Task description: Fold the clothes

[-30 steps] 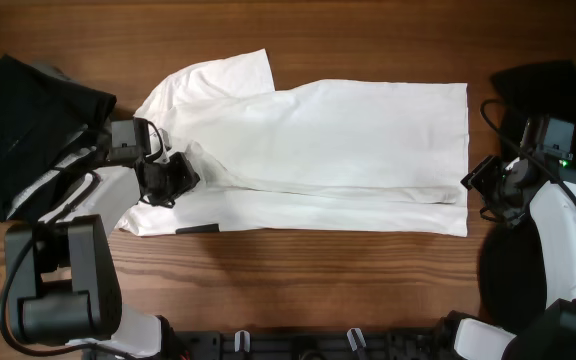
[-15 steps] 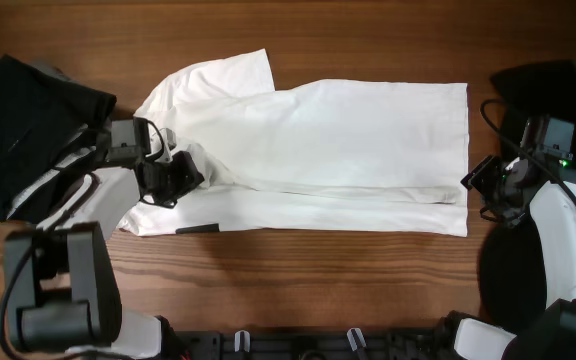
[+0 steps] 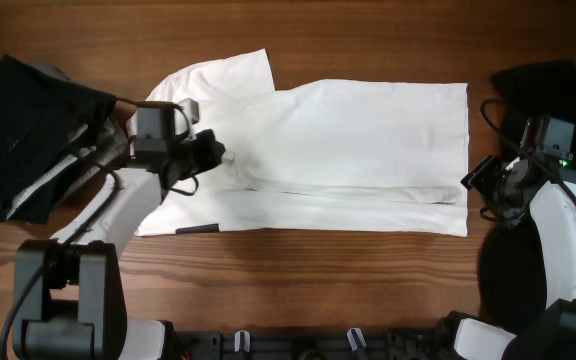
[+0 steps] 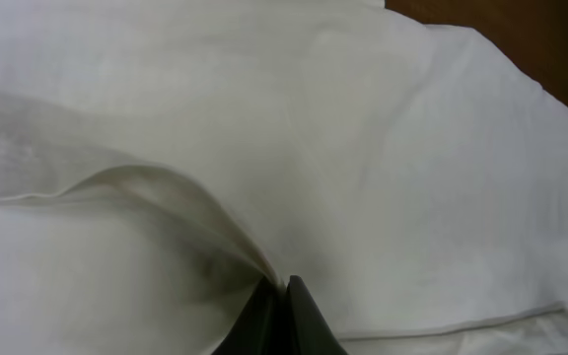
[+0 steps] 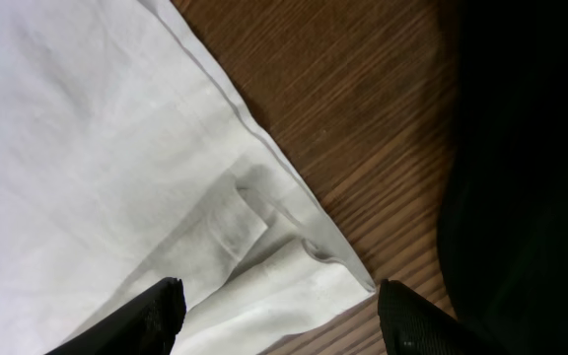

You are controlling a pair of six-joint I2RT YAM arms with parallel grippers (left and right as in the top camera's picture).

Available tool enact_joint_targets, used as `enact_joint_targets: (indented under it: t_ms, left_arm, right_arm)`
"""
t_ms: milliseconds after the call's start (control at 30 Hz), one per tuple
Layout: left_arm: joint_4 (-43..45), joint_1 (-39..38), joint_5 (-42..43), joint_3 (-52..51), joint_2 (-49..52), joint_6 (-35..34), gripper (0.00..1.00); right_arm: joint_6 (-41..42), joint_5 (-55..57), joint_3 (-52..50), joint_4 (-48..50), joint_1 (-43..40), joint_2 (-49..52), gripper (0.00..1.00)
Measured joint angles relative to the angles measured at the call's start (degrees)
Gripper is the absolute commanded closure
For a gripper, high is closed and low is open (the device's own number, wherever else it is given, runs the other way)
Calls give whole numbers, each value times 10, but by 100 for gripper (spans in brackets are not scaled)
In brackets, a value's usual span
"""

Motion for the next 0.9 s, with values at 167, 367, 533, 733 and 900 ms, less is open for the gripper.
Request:
enact_joint_targets:
  t_ms: [167,367,533,733,900]
  left_arm:
    - [17,-41,-38,1,8,-9,37]
    - [5,-41,-60,1,18,-12,41]
    - [-42,-6,-67,2,6,-14,82]
    - [-92,42,-80,9,-16,-12,96]
    - [-70,55,-96,9,20,-12,96]
  right_arm:
    - [0,-2,0,0,0,0,32]
    - [0,-3,0,0,0,0,32]
    - [0,-3,0,0,0,0,32]
    - [0,-3,0,0,0,0,32]
    - [0,-3,0,0,0,0,32]
